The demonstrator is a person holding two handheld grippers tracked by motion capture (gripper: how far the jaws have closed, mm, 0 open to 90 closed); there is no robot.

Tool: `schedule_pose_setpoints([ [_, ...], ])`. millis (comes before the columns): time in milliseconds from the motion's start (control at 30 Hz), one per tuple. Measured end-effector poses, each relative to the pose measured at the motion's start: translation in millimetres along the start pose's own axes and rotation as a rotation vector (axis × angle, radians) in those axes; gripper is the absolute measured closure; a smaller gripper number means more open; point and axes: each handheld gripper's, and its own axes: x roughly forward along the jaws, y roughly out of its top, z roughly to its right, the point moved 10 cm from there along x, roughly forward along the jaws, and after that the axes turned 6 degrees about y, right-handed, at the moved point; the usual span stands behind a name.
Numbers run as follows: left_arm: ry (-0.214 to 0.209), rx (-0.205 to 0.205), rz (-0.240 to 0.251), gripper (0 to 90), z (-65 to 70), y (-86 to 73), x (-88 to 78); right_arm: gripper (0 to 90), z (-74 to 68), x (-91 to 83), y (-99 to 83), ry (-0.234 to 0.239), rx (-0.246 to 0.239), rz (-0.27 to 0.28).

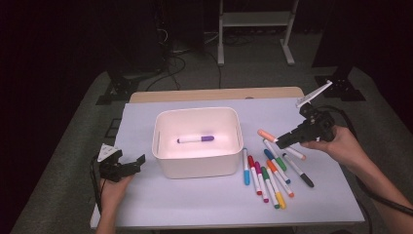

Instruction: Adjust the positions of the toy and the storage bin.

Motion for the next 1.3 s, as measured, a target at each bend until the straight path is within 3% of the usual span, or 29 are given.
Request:
schedule_pose_setpoints([
  [533,-0.003,-0.009,0.007,0.0,-0.2,0.8,-0.8,75.5,-34.5,30.0,54.9,0.077,-0.092,-0.066],
  [967,-0.007,-0.009,0.008,0.0,-0.9,1.0,-0.4,75.5,-47.3,54.1,89.1,0.111,-0.154,-0.111],
  [1300,-0.014,-0.001,0.006,0.0,2.5,1.7,1.9,75.4,-50.8,70.7,107.3,0.127,-0.170,-0.138],
])
